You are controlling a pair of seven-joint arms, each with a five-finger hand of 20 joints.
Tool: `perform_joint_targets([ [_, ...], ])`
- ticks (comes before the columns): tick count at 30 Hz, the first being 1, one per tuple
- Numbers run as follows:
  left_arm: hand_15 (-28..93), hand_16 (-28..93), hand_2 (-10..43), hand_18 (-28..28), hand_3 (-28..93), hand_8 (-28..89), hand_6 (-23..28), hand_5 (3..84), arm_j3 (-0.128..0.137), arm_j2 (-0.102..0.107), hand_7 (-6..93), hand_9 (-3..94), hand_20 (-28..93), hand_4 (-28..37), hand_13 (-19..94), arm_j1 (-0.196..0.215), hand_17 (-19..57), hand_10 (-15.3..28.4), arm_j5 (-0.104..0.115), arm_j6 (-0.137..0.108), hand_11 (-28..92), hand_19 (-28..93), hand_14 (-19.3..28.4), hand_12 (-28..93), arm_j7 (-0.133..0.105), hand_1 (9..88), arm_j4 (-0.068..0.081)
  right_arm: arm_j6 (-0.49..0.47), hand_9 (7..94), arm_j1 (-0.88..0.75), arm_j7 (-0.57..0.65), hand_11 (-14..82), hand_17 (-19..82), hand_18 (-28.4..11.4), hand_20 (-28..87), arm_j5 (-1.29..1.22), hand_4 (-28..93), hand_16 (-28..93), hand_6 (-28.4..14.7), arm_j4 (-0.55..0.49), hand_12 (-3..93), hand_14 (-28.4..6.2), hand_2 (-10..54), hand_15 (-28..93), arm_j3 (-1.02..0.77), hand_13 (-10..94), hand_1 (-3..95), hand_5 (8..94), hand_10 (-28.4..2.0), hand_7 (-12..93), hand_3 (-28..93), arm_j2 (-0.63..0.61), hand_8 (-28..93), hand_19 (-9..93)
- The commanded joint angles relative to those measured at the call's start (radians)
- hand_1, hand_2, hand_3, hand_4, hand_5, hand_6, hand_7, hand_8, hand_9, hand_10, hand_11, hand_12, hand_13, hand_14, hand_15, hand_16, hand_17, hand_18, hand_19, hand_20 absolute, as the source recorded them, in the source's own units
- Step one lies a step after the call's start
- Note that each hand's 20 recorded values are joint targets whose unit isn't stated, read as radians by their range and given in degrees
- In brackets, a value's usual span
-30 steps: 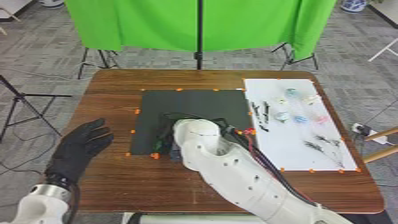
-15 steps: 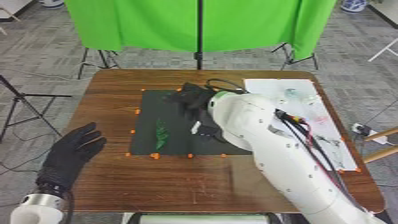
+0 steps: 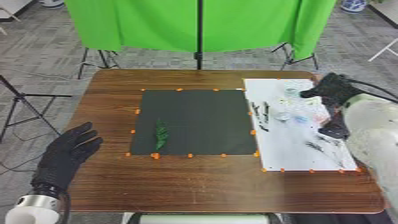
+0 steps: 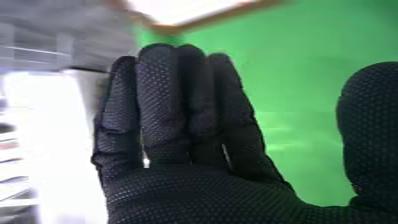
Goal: Arrange flowers
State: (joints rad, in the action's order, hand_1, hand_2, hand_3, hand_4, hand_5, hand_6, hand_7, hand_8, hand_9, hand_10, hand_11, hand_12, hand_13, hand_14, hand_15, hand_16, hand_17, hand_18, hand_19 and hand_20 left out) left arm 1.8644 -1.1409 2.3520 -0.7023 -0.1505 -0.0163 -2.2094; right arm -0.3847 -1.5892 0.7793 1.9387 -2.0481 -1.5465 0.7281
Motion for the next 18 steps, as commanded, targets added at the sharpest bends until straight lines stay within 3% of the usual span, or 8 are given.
perform_joint_targets([
  [1, 50, -8, 1.3, 22.7, 72, -17, 4.7, 38.0, -0.002, -0.013, 33.6, 35.9, -4, -28.3, 30, 0.026, -4.8, 14.6, 0.003, -0.001, 37, 63, 17.1, 10, -0.01, 33.3, -0.006, -0.04, 40.4, -0.27, 0.044, 54.4, 24, -20.9, 27, 0.094, -28, 17, -11.6, 0.021, 30.1, -15.0, -9.5, 74, -0.131, 43, 15.4, 40.2, -18.7, 37, 76, -0.063, -15, 82],
  [5, 50, -8, 1.4, 22.7, 72, -17, 4.8, 38.0, 0.0, -0.021, 33.5, 35.9, -4, -28.3, 30, 0.031, -4.8, 14.6, 0.002, -0.002, 37, 63, 17.0, 10, -0.009, 33.4, -0.008, -0.048, 40.7, -0.334, 0.05, 55.9, 24, -20.9, 28, 0.089, -28, 17, -11.6, 0.023, 30.8, -14.9, -9.5, 74, -0.173, 44, 16.2, 40.3, -18.7, 39, 72, -0.066, -16, 82],
  [18, 50, -8, 1.7, 22.7, 72, -17, 4.8, 38.1, -0.003, -0.018, 33.5, 35.9, -3, -28.2, 30, 0.038, -4.8, 14.7, 0.006, -0.005, 37, 63, 17.2, 10, -0.02, 33.3, -0.009, -0.033, 54.8, -0.452, 0.004, 53.8, 27, -20.2, 30, 0.091, -28, 20, -6.3, 0.002, 30.7, -12.8, -9.5, 72, -0.233, 54, 23.4, 53.0, -15.4, 41, 65, -0.051, -18, 83],
])
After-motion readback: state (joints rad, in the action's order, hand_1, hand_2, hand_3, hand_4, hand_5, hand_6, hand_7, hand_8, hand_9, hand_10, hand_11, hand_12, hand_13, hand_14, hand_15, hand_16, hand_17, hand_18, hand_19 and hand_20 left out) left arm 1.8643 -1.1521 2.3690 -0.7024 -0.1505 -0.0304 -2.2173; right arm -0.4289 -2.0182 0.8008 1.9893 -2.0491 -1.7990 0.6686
